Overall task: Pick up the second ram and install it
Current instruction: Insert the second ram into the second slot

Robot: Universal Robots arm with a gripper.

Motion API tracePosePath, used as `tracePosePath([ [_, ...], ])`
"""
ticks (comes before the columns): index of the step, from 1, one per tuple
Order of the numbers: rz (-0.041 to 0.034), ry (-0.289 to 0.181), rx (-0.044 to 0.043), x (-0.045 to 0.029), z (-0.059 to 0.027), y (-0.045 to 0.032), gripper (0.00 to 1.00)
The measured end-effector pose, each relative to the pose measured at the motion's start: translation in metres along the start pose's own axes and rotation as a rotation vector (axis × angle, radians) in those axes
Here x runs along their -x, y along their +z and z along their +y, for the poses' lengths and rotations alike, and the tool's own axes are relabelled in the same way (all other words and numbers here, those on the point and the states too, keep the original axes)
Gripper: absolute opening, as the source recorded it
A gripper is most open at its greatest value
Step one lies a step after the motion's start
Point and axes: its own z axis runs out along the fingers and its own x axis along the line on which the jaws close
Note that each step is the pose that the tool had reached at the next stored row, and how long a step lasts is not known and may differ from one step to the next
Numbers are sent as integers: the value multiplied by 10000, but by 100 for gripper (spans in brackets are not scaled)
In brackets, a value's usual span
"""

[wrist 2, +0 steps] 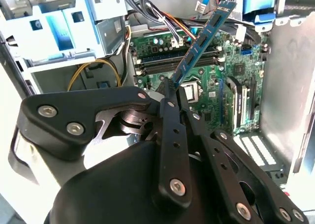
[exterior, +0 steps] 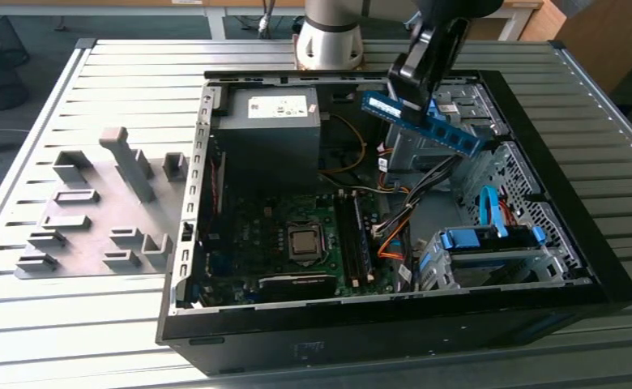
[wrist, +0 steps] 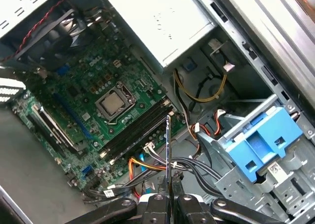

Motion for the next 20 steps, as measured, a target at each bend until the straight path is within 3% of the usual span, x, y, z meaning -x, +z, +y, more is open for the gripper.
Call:
tracePosePath([
  [3, 6, 526, -7, 0, 0, 0, 14],
  [11, 8, 655, -8, 0, 0, 0, 14],
  [20, 23, 1791, -23, 0, 0, 1, 14],
])
